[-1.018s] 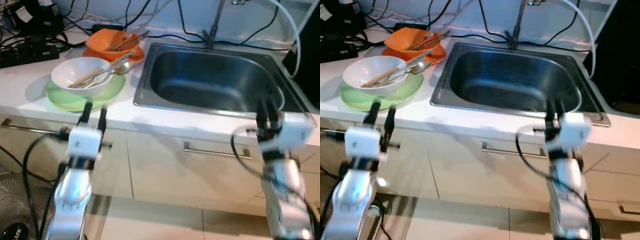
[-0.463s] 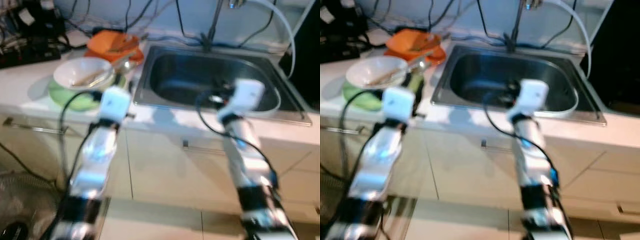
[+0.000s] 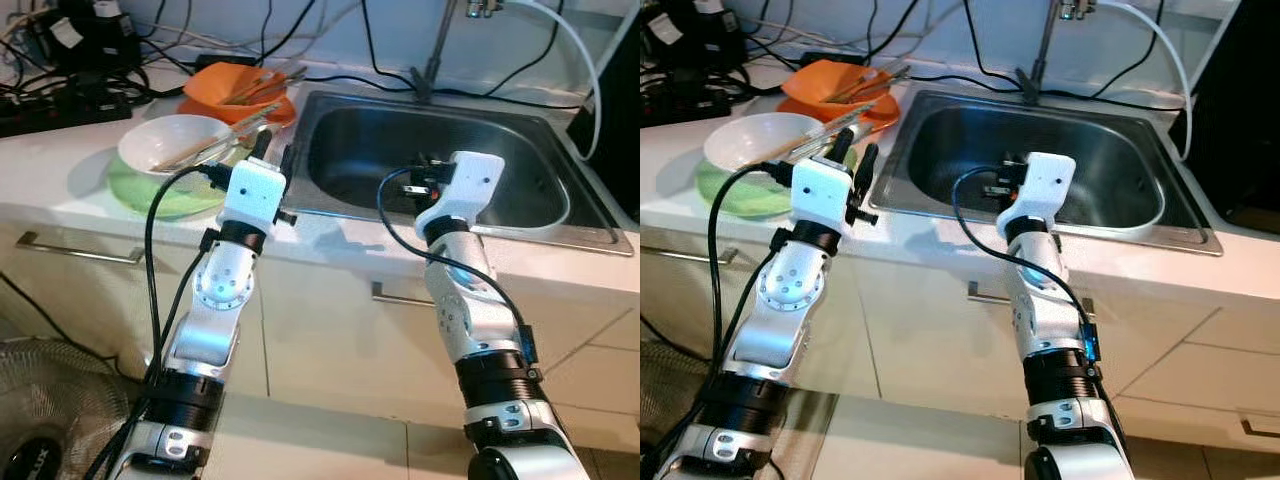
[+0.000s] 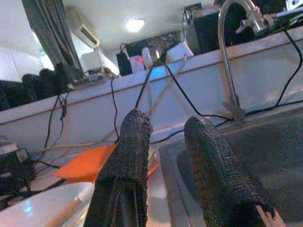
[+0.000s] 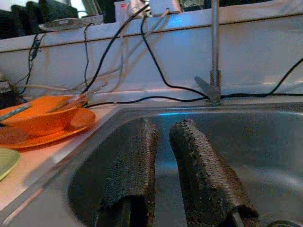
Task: Kitchen organization
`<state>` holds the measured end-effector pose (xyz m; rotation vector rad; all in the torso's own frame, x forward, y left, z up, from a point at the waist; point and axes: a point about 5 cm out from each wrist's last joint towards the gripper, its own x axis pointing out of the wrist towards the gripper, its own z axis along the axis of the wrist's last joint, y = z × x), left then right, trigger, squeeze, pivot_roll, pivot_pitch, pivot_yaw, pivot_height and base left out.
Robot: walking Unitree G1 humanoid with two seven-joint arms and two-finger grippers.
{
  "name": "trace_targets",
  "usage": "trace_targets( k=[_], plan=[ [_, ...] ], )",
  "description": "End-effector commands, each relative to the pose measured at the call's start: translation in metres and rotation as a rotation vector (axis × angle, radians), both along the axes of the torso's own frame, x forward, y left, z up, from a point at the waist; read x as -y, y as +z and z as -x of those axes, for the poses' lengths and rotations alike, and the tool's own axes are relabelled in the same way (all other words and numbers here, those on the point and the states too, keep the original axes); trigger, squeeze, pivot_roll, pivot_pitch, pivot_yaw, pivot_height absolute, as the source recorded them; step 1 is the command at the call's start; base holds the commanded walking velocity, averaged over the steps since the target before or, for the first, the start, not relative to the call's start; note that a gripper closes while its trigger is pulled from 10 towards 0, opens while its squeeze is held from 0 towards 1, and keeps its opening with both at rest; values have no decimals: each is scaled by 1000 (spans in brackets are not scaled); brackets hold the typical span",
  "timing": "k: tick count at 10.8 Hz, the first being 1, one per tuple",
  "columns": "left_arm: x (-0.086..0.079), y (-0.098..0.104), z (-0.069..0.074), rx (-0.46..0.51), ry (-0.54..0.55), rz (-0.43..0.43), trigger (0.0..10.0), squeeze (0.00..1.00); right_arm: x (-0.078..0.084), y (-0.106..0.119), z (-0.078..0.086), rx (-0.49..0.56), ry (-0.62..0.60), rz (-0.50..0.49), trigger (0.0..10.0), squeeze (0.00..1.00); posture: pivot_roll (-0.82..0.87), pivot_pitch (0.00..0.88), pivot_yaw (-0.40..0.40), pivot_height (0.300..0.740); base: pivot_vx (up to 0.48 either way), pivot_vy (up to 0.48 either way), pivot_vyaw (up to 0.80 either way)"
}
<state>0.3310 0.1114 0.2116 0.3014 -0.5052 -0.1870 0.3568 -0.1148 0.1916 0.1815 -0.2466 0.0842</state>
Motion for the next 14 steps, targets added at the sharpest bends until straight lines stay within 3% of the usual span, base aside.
trace_targets(
  k=[1,5,7,11,14],
  plan=[
    [0,5,-1,25,-3,3,10000,0,2,6,-3,25,-3,-7,10000,0,213,0,-48,740,0,0,0],
    [1,-1,-1,12,-7,16,10000,0,7,6,-6,39,-27,3,10000,0,214,0,-52,740,127,0,0],
    [-4,-10,0,9,6,76,10000,0,4,6,-3,85,-4,-15,10000,0,219,0,-56,740,257,0,0],
    [-11,-20,1,27,12,109,10000,0,3,2,6,202,-18,42,10000,0,219,4,-60,740,272,0,0],
    [-11,-14,2,57,8,109,10000,0,6,3,7,221,-31,46,10000,0,215,9,-60,740,274,0,0]
  ],
)
